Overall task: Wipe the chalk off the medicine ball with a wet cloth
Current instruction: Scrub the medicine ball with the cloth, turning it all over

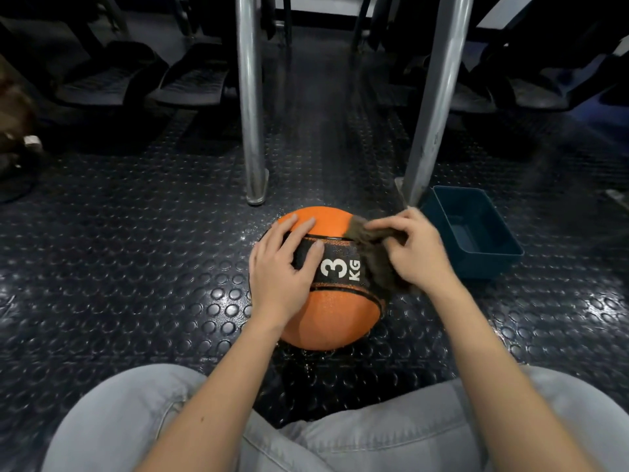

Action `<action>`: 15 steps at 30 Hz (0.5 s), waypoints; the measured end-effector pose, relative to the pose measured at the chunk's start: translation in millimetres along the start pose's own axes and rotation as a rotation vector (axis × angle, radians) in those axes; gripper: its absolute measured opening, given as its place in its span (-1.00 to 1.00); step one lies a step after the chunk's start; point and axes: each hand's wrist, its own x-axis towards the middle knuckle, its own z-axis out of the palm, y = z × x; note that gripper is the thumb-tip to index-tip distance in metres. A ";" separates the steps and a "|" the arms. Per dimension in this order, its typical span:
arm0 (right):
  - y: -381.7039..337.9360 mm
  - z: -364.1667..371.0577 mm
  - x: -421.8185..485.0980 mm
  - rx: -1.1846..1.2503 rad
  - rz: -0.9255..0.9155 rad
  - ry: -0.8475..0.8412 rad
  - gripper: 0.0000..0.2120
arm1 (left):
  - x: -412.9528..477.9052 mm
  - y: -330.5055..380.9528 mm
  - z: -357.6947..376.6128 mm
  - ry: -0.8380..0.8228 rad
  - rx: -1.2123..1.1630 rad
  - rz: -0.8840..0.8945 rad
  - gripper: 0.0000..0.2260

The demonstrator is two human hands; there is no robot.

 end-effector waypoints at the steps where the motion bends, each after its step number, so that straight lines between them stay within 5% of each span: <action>1: 6.3 -4.3 1.2 -0.125 0.071 0.057 -0.59 | -0.4 -0.1 0.4 -0.001 0.001 -0.004 -0.52; 5: -6.6 -20.7 -2.0 0.174 0.029 0.250 -0.59 | -2.1 -2.6 -0.9 0.025 -0.024 -0.012 -0.54; 7: -15.1 -16.3 -5.0 0.285 -0.112 0.104 -0.57 | -1.4 -4.2 -2.2 0.028 -0.033 -0.015 -0.54; 10: 0.7 4.1 -3.2 0.122 -0.022 -0.049 -0.57 | 0.3 -4.0 -3.6 0.015 -0.058 -0.027 -0.53; 12: 13.0 4.0 0.2 -0.164 0.107 0.054 -0.63 | 0.9 -3.7 -4.6 0.024 -0.059 -0.038 -0.52; 15: 5.5 -8.1 -2.4 0.112 0.082 0.230 -0.62 | -0.6 -6.5 -6.6 0.041 -0.079 -0.064 -0.56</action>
